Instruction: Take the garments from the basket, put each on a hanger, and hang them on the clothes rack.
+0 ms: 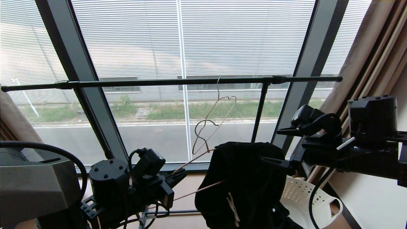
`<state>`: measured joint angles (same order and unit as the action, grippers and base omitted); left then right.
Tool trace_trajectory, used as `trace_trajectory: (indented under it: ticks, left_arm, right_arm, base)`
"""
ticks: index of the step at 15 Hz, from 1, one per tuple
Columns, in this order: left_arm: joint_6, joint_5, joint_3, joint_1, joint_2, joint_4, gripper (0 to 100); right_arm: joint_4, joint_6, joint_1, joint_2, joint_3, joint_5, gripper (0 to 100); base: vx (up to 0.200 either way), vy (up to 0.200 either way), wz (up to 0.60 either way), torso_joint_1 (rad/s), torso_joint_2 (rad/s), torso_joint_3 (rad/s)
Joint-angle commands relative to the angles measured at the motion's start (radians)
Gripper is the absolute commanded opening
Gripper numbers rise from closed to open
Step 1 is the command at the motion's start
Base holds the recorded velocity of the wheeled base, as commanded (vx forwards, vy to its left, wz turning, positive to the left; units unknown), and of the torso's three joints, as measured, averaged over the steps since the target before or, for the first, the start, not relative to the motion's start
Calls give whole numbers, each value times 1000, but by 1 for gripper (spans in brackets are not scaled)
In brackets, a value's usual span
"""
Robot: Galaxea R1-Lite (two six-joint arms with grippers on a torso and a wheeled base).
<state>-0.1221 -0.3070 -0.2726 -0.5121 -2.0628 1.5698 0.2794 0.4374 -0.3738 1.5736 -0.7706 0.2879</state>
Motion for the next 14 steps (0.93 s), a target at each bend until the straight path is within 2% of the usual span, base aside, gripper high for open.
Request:
trace_trajectory:
  ticks: [1, 2, 3, 5, 6, 7, 8, 9, 11, 14]
  left_arm:
    - [-8, -26, 21, -8, 3, 1, 0]
    - [-16, -32, 26, -11, 1, 1, 0]
    - [-30, -35, 30, -22, 1, 1, 0]
    - [-31, -41, 38, -36, 1, 1, 0]
    - [-31, -41, 39, -43, 1, 1, 0]
    - [-31, -41, 42, -48, 1, 1, 0]
    - [-31, -41, 42, -49, 1, 1, 0]
    - [-33, -41, 42, -60, 4, 1, 0]
    - [-33, -41, 41, -69, 7, 1, 0]
    - [-31, -41, 41, -68, 7, 1, 0]
  right_arm:
    - [-216, 132, 72, 13, -170, 108, 100]
    - [-307, 172, 81, 22, -228, 128, 100]
    - [-509, 310, 98, 52, -365, 163, 100]
    - [-747, 471, 101, 111, -513, 200, 100]
    - [-862, 504, 87, 148, -584, 208, 100]
    - [-916, 526, 61, 184, -619, 209, 100]
    - [-917, 526, 59, 186, -621, 209, 100]
    - [-922, 526, 10, 230, -628, 209, 100]
    - [-917, 523, -30, 269, -631, 209, 100]
    - [-917, 501, -53, 313, -639, 208, 100]
  base:
    - [0, 0, 0, 0, 0, 0]
    - [0, 0, 0, 0, 0, 0]
    - [0, 0, 0, 0, 0, 0]
    - [0, 0, 0, 0, 0, 0]
    - [0, 0, 0, 0, 0, 0]
    - [0, 0, 0, 0, 0, 0]
    - [0, 0, 0, 0, 0, 0]
    - [0, 0, 0, 0, 0, 0]
    - [0, 0, 0, 0, 0, 0]
    - [0, 0, 0, 0, 0, 0]
